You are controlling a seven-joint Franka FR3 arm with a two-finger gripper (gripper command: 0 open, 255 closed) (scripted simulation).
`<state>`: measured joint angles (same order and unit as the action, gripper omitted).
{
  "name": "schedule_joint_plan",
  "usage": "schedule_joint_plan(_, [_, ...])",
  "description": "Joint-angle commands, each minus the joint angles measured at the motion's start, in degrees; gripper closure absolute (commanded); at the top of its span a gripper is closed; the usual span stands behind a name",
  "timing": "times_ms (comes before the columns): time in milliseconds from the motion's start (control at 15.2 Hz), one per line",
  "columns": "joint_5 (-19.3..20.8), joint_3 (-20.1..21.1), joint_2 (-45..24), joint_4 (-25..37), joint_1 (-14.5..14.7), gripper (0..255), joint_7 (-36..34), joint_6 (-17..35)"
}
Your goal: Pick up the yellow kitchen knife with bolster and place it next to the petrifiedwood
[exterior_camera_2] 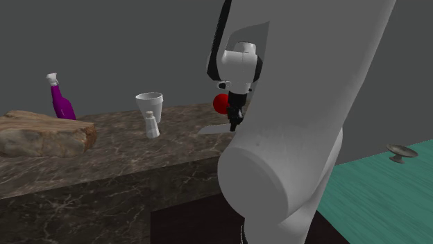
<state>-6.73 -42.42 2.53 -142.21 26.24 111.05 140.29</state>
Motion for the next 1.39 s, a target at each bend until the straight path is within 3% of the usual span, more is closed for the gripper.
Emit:
schedule_joint_plan(0, [0.0,0.0,0.0,0.0,0.0,255,0.0,0.0])
schedule_joint_plan(594, [6.9,1.3,6.8,2.2,-1.3,255,-5.7,-7.2])
schedule_joint_plan(1320, [11.0,3.6,12.8,6.4,-2.6,255,-9.6,-16.3])
